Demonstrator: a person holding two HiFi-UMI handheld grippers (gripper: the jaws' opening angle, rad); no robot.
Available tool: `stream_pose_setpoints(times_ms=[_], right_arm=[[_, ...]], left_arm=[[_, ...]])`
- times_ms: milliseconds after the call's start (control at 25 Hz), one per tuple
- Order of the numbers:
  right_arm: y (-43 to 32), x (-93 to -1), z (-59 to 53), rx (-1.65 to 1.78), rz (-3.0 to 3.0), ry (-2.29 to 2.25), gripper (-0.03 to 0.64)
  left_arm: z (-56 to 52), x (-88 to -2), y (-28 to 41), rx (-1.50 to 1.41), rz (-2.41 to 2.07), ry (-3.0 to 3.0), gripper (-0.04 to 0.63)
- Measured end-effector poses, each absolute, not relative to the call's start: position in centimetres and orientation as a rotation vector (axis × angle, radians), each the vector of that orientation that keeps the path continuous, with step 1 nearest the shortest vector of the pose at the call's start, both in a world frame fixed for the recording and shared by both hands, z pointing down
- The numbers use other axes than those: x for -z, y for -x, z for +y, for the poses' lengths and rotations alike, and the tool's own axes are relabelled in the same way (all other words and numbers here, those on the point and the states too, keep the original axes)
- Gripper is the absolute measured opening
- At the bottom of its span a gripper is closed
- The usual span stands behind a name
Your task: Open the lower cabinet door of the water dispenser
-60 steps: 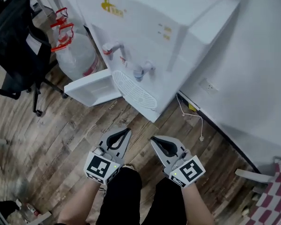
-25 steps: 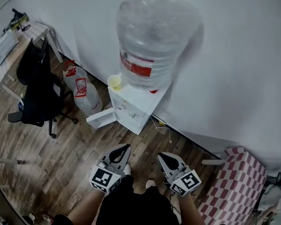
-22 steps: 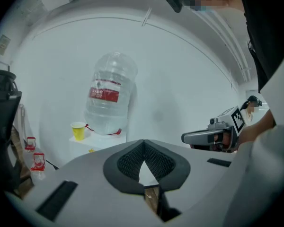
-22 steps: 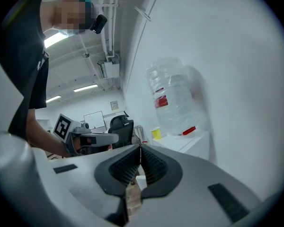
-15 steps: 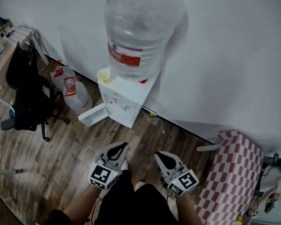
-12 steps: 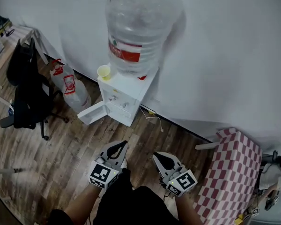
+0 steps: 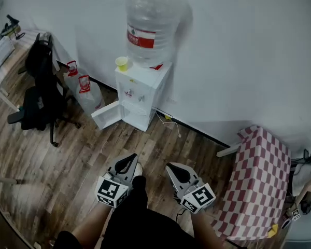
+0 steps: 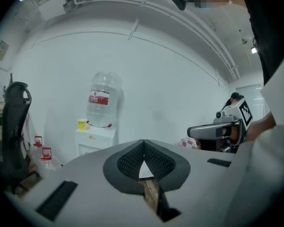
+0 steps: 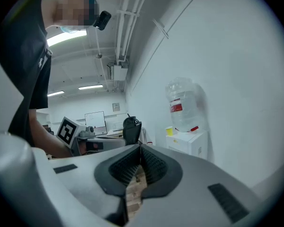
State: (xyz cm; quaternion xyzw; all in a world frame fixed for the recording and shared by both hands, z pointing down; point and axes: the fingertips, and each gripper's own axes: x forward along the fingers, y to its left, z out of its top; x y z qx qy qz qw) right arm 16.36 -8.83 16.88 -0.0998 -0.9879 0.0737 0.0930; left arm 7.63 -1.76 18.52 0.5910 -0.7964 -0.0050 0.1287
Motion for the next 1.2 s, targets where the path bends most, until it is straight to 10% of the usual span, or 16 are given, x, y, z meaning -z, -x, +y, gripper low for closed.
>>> stream_pose_setpoints(times_ms=[560, 1200], right_arm=[[-27.6, -15.5, -2.0, -0.257, -3.028, 0.204, 0.023], [-26.1, -15.8, 2.7, -0.332, -3.039, 0.080, 0.023]], left_arm=[[10.3, -15.6, -18.5, 0.022, -2.415, -1.645, 0.014], [15.2, -13.6, -15.4, -0.023, -2.399, -1.732, 0.014]])
